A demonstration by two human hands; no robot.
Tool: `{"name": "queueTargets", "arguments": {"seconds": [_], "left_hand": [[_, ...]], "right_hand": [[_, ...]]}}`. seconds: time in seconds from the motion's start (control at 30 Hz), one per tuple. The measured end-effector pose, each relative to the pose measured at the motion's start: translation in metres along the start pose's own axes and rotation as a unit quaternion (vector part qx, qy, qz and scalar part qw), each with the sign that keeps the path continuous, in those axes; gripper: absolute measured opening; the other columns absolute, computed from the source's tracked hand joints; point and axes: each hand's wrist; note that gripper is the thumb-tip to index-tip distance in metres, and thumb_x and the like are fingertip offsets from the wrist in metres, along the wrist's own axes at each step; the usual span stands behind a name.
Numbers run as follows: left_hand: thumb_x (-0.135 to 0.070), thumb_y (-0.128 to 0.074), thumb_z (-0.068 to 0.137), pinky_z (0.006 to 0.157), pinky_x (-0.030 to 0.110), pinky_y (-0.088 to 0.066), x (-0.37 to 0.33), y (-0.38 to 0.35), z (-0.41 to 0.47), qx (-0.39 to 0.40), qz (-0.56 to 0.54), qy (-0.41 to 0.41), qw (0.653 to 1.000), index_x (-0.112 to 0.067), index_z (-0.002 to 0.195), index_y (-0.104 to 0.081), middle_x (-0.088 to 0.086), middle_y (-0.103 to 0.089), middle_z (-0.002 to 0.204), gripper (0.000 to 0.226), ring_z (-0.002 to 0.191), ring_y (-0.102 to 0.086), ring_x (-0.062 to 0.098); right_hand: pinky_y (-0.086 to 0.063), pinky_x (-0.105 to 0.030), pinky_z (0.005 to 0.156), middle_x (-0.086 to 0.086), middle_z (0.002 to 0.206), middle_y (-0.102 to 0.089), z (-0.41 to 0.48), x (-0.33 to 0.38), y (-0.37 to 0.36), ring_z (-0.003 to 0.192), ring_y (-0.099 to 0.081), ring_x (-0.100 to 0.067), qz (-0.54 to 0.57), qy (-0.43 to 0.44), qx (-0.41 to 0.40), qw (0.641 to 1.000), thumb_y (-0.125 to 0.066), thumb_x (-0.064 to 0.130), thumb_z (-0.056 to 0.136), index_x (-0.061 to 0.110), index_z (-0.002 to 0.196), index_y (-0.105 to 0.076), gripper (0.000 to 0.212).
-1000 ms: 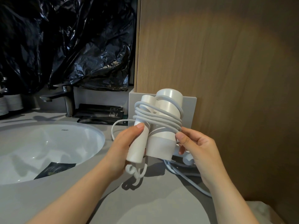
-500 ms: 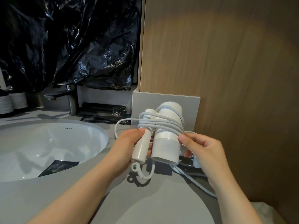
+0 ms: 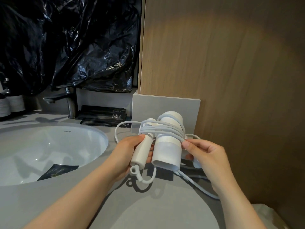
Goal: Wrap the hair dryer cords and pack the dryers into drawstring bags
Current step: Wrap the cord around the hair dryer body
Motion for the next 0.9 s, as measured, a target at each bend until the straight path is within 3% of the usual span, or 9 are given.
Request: {"name": "queueTargets", "arguments": {"seconds": [0.27, 0.4, 0.57, 0.7, 0.77, 0.9], "left_hand": [[-0.015, -0.045, 0.099, 0.051, 0.029, -0.056, 0.005, -0.009, -0.01, 0.068, 0.028, 0.045, 0.996, 0.008, 0.109, -0.059, 0.022, -0.067, 0.086, 0.029, 0.062, -0.067, 0.024], [-0.014, -0.044, 0.1, 0.053, 0.031, -0.058, 0.004, -0.012, -0.022, 0.079, 0.041, 0.052, 0.995, 0.011, 0.113, -0.057, 0.022, -0.067, 0.084, 0.031, 0.062, -0.067, 0.024], [-0.011, -0.042, 0.099, 0.051, 0.027, -0.055, 0.005, -0.005, -0.045, 0.091, 0.066, 0.058, 0.992, 0.007, 0.099, -0.062, 0.017, -0.07, 0.075, 0.026, 0.061, -0.069, 0.022], [-0.011, -0.042, 0.099, 0.055, 0.03, -0.057, 0.015, 0.001, -0.065, 0.104, 0.053, 0.07, 0.991, 0.008, 0.102, -0.061, 0.02, -0.071, 0.08, 0.028, 0.065, -0.07, 0.024], [-0.01, -0.043, 0.099, 0.055, 0.03, -0.057, 0.02, 0.002, -0.073, 0.102, 0.037, 0.07, 0.992, 0.009, 0.103, -0.061, 0.019, -0.071, 0.079, 0.026, 0.064, -0.07, 0.025], [-0.012, -0.045, 0.099, 0.055, 0.031, -0.057, 0.023, 0.004, -0.082, 0.096, 0.031, 0.075, 0.992, 0.009, 0.105, -0.06, 0.02, -0.071, 0.08, 0.027, 0.065, -0.07, 0.026]], "right_hand": [[-0.052, -0.015, 0.056, 0.011, 0.076, -0.073, -0.021, 0.003, 0.029, 0.071, -0.068, -0.008, -0.061, 0.013, -0.009, 0.998, -0.073, 0.043, 0.064, 0.025, 0.081, -0.075, 0.024], [-0.052, -0.014, 0.054, 0.01, 0.075, -0.071, -0.03, 0.005, 0.034, 0.074, -0.067, -0.007, -0.093, 0.012, 0.008, 0.996, -0.075, 0.03, 0.075, 0.022, 0.078, -0.074, 0.009], [-0.054, -0.015, 0.061, 0.007, 0.077, -0.072, -0.048, 0.007, 0.036, 0.075, -0.067, -0.011, -0.112, 0.021, 0.067, 0.991, -0.076, 0.028, 0.075, 0.022, 0.076, -0.073, 0.007], [-0.06, -0.025, 0.069, 0.0, 0.079, -0.07, -0.059, 0.007, 0.037, 0.077, -0.067, -0.02, -0.1, 0.029, 0.086, 0.991, -0.078, 0.024, 0.075, 0.026, 0.091, -0.07, 0.017], [-0.059, -0.024, 0.072, 0.002, 0.082, -0.068, -0.064, 0.009, 0.037, 0.08, -0.066, -0.017, -0.109, 0.034, 0.102, 0.988, -0.076, 0.026, 0.077, 0.035, 0.102, -0.067, 0.028], [-0.055, -0.018, 0.061, 0.002, 0.084, -0.067, -0.074, 0.012, 0.04, 0.07, -0.062, -0.015, -0.117, 0.038, 0.13, 0.984, -0.073, 0.023, 0.081, 0.042, 0.106, -0.068, 0.032]]}}
Point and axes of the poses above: each hand's wrist, its own z-axis towards the middle knuckle, its own y-axis out of the back of the hand, x = y × z
